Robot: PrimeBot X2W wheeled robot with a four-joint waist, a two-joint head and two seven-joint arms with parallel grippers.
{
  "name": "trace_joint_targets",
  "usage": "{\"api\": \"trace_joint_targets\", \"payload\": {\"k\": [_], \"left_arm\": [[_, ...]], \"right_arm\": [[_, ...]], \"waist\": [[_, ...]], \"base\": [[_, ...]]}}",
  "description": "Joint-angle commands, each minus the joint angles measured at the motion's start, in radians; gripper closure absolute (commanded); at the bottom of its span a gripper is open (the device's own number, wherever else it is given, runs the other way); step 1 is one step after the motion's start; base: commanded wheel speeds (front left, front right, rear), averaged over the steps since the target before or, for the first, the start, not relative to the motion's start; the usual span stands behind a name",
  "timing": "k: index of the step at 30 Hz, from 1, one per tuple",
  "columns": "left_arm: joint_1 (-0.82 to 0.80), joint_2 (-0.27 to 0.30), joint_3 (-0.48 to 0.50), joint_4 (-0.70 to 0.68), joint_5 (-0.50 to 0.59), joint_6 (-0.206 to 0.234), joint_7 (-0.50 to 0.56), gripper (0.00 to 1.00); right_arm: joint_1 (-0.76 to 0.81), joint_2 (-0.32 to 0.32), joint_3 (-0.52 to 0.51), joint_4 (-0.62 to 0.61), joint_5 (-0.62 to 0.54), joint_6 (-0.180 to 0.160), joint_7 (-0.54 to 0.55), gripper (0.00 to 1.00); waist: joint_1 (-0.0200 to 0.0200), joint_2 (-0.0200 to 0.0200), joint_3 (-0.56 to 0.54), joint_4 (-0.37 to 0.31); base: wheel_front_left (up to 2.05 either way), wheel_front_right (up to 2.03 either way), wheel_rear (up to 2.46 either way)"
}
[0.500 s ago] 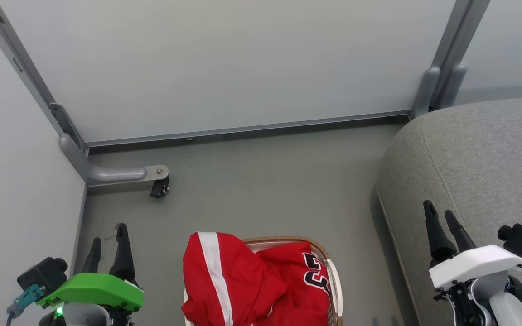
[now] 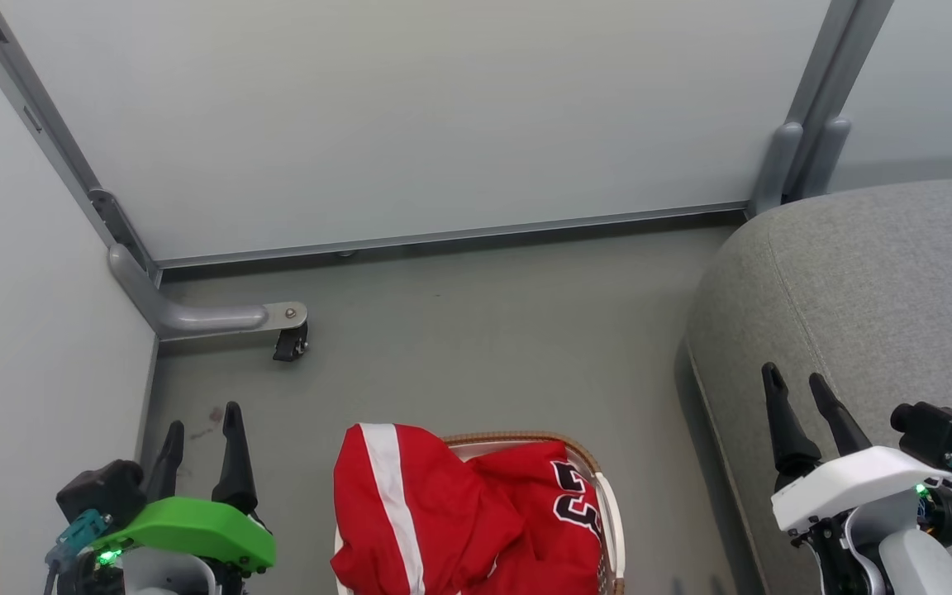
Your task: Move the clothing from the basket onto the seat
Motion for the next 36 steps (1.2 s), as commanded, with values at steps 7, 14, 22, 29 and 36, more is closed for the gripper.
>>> {"api": "trace_joint_targets", "payload": {"k": [7,14,22,29,36], "left_arm": [[0.006,0.020,-0.017,-0.007,0.095,0.017,-0.025,0.00],[0.012,0.024,-0.032,-0.008,0.162,0.026,-0.042,0.00],[0.021,0.015,-0.028,-0.013,0.228,0.034,-0.062,0.00],[0.032,0.002,-0.014,-0.014,0.286,0.025,-0.078,0.00],[0.048,-0.010,-0.001,-0.005,0.342,0.012,-0.093,0.00]], "right_arm": [[-0.021,-0.003,-0.007,0.003,-0.096,0.001,-0.027,0.00],[-0.020,-0.002,-0.005,0.012,-0.163,0.000,-0.044,0.00],[-0.021,0.000,-0.001,0.024,-0.231,0.000,-0.063,0.00],[-0.010,0.003,-0.005,0.033,-0.301,0.000,-0.080,0.00],[-0.007,0.003,0.002,0.050,-0.350,0.001,-0.093,0.00]], "waist": [[0.0000,0.0000,-0.003,-0.001],[0.0000,0.0000,-0.003,0.000],[0.0000,0.0000,-0.002,0.002],[0.0000,0.0000,-0.007,0.005],[0.0000,0.0000,-0.014,0.002]], "base": [[0.00,0.00,0.00],[0.00,0.00,0.00],[0.00,0.00,0.00],[0.00,0.00,0.00],[0.00,0.00,0.00]]}}
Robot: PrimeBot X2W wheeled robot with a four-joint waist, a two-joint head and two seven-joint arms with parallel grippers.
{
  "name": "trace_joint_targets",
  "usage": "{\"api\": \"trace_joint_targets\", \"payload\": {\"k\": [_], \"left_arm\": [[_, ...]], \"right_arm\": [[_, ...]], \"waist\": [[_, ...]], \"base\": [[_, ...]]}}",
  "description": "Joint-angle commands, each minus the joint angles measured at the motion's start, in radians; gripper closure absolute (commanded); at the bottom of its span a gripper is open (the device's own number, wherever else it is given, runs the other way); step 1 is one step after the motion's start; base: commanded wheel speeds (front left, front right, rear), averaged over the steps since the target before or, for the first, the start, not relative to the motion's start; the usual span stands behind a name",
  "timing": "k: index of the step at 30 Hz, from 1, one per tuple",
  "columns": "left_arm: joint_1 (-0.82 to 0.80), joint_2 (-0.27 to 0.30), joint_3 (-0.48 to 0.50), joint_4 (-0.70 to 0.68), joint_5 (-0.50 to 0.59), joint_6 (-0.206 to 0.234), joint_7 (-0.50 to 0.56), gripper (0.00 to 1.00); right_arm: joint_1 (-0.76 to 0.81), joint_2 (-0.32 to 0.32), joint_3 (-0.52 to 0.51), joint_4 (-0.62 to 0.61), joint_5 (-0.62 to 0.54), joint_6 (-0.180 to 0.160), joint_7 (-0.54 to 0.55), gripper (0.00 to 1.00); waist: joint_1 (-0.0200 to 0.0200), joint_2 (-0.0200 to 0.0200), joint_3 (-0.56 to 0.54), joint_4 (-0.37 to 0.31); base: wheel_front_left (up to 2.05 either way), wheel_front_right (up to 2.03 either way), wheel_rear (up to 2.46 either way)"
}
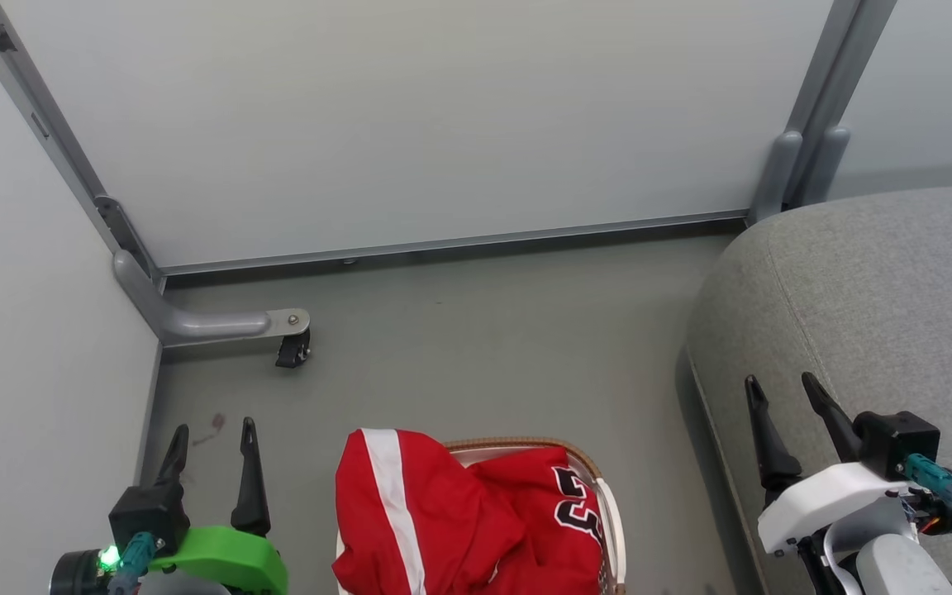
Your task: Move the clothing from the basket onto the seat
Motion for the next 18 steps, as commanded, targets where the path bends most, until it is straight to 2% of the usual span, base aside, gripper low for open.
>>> {"api": "trace_joint_targets", "payload": {"k": [1,18], "left_arm": [[0.009,-0.004,0.005,0.001,0.029,-0.007,-0.009,0.00],[0.008,-0.032,0.018,0.043,0.148,-0.044,-0.043,0.00]], "right_arm": [[0.000,-0.005,0.003,0.003,-0.024,0.000,-0.008,0.00],[-0.020,-0.009,0.020,-0.004,-0.148,0.000,-0.039,0.00]], "waist": [[0.0000,0.0000,-0.001,-0.001],[0.0000,0.0000,0.030,-0.020]], "base": [[0.00,0.00,0.00],[0.00,0.00,0.00]]}}
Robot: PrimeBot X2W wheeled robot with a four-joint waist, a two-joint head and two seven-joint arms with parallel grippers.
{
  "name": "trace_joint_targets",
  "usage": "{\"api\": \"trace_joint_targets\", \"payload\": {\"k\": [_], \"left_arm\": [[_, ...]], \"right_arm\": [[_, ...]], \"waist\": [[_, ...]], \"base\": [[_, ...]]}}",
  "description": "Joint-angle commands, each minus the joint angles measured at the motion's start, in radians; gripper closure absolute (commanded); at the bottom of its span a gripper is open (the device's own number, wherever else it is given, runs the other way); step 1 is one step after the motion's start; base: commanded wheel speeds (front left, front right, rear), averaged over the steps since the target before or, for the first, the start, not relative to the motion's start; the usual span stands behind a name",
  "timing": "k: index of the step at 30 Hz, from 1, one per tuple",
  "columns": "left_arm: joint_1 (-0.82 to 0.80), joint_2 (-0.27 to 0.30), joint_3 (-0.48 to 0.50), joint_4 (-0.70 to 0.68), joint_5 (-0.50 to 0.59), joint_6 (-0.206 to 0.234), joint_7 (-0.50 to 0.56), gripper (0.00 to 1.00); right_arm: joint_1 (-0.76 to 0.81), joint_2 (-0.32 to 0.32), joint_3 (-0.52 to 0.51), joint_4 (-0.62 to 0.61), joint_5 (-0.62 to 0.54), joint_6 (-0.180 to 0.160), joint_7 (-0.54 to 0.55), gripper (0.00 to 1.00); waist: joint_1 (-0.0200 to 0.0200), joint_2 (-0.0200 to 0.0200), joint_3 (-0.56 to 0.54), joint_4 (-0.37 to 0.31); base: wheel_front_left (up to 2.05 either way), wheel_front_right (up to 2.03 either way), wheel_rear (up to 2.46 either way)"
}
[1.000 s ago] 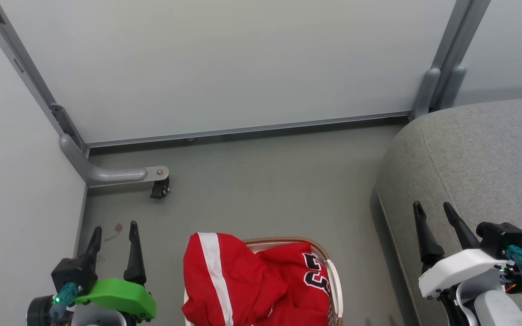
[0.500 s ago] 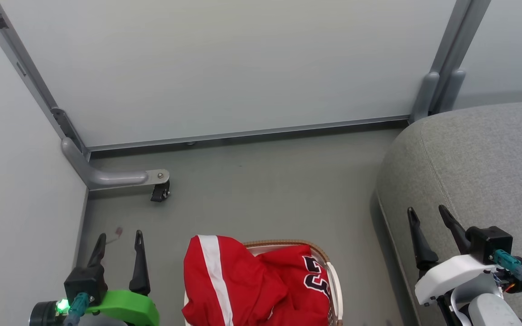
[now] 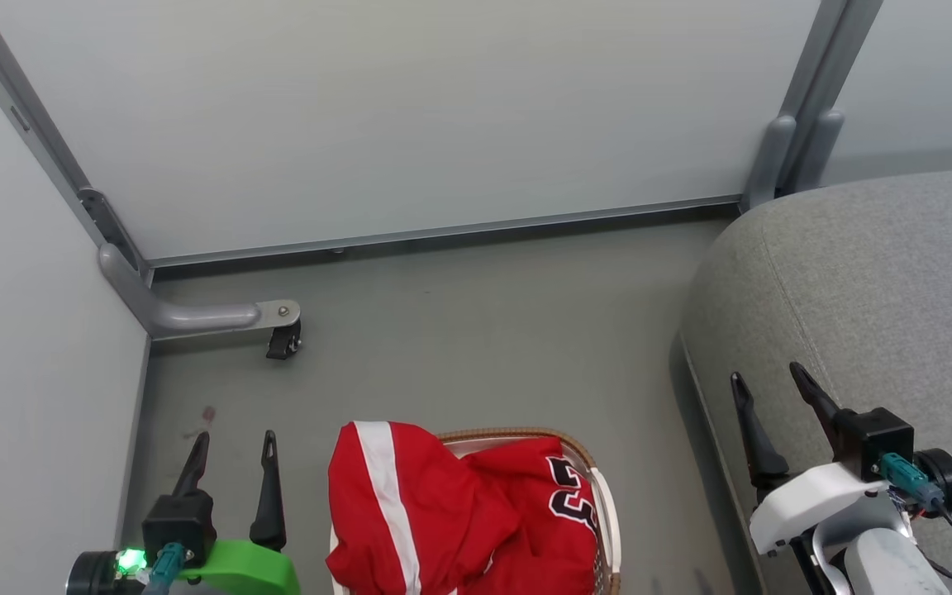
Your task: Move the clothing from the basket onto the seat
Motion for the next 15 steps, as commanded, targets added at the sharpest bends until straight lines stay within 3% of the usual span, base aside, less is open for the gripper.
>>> {"api": "trace_joint_targets", "payload": {"k": [1,15], "left_arm": [[-0.002,-0.005,0.000,0.004,0.023,-0.006,-0.008,0.00],[-0.167,-0.019,-0.013,0.067,0.003,-0.056,-0.013,0.00]], "right_arm": [[-0.016,-0.004,0.003,-0.007,-0.023,0.000,-0.008,0.00],[-0.148,0.003,0.014,-0.115,-0.043,0.000,-0.013,0.00]], "waist": [[0.0000,0.0000,0.016,-0.009],[0.0000,0.0000,0.246,-0.056]], "base": [[0.00,0.00,0.00],[0.00,0.00,0.00]]}}
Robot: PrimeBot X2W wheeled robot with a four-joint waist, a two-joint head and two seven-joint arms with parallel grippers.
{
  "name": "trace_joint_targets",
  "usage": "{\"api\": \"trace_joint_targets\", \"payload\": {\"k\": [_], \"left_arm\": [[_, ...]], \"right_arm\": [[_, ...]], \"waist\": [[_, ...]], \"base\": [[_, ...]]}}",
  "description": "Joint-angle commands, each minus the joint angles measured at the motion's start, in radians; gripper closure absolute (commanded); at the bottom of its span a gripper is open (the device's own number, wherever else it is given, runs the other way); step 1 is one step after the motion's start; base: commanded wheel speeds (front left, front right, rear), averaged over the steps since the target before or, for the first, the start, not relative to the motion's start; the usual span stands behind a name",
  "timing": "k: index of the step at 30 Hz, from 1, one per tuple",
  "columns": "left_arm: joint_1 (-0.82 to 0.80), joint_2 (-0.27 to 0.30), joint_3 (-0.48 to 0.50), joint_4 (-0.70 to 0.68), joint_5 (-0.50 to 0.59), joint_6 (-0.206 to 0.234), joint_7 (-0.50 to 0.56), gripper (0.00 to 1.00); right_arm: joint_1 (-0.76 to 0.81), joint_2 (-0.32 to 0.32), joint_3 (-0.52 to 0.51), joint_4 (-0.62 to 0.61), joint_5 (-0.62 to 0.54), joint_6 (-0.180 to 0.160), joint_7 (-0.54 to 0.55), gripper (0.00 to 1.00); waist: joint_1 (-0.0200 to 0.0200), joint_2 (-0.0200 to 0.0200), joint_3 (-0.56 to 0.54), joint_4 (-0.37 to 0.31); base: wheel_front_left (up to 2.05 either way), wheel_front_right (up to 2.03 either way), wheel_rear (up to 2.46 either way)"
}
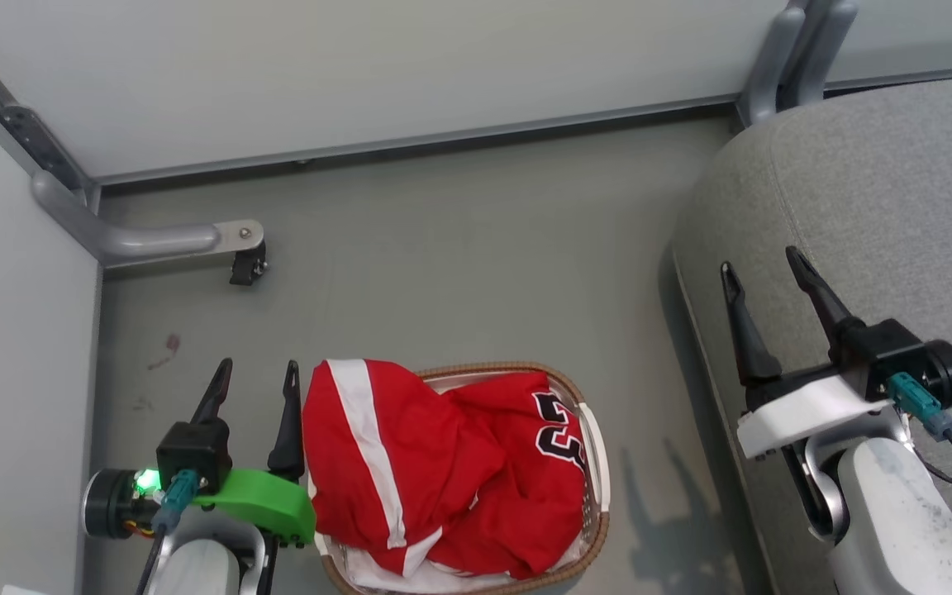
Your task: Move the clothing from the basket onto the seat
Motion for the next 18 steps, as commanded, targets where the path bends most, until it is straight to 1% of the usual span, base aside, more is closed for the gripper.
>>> {"api": "trace_joint_targets", "payload": {"k": [1,9,18], "left_arm": [[-0.037,0.000,-0.003,0.007,-0.010,-0.005,-0.001,0.00],[-0.160,-0.001,-0.030,0.084,-0.011,-0.017,0.000,0.00],[-0.271,0.000,-0.079,0.161,-0.012,-0.023,0.000,0.00]], "right_arm": [[-0.027,0.000,-0.001,-0.016,-0.003,-0.001,-0.002,0.00],[-0.123,0.020,0.018,-0.091,-0.010,-0.001,-0.002,0.00],[-0.197,0.034,0.039,-0.158,-0.021,-0.001,-0.002,0.00]], "waist": [[0.0000,0.0000,0.097,-0.030],[0.0000,0.0000,0.241,-0.078],[0.0000,0.0000,0.384,-0.135]], "base": [[0.00,0.00,0.00],[0.00,0.00,0.00],[0.00,0.00,0.00]]}}
